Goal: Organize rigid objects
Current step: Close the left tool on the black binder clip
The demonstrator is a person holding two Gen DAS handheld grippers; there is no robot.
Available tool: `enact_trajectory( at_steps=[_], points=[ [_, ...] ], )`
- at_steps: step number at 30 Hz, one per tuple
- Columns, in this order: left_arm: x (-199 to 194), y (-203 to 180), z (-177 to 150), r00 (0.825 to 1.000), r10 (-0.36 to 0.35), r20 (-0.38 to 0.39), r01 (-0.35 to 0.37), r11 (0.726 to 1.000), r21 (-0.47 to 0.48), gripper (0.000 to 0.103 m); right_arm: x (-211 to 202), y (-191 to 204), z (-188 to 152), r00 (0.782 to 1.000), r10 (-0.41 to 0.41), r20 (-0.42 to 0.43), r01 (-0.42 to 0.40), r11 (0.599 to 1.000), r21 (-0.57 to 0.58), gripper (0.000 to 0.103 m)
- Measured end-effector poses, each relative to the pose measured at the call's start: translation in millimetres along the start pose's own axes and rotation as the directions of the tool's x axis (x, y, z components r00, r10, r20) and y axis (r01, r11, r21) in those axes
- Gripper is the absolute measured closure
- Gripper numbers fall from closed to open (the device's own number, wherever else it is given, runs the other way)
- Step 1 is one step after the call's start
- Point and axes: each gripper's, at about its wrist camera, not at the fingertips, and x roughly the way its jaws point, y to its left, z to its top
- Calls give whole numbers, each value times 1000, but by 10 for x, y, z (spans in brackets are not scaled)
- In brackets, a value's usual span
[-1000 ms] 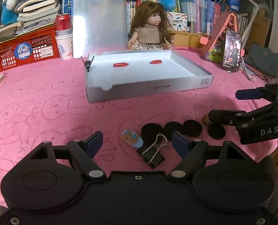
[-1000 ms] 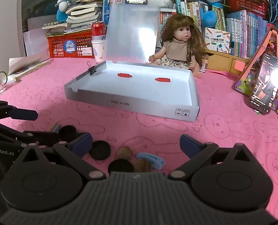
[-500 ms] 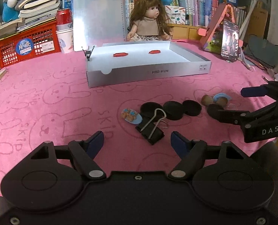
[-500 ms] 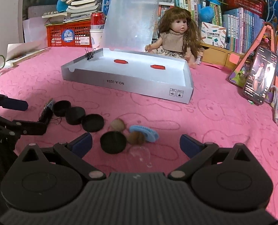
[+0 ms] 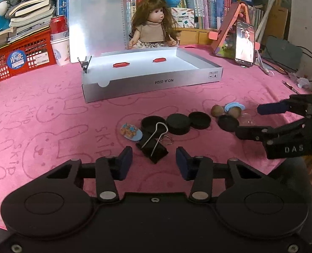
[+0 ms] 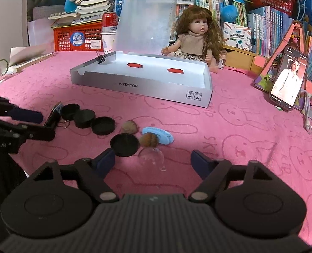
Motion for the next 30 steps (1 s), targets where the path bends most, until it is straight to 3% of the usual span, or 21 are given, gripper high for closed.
enact_trajectory(
  at_steps=[7,10,11,12,14,30],
  points=[
    [87,13,26,999,30,21,-30,1000,-1,63,-27,3,-14,1000,10,11,-10,1000,-4,31],
    [83,8,25,999,31,25,-31,1000,2,74,-28,-6,-15,1000,6,14,-6,1000,-1,35],
    [73,6,27,999,37,26,-37,999,3,79,-28,-14,-13,1000,-4,15,4,1000,3,41],
    [59,10,32,999,39,22,-39,999,2,78,-26,-24,-10,1000,-20,15,20,1000,7,54],
    [25,26,41,999,34,23,-34,999,2,78,-21,-55,-4,999,-34,7,34,999,21,68],
    [-100,97,17,998,49,26,-49,999,-6,78,-66,-30,22,999,-30,12,30,1000,7,71]
  ],
)
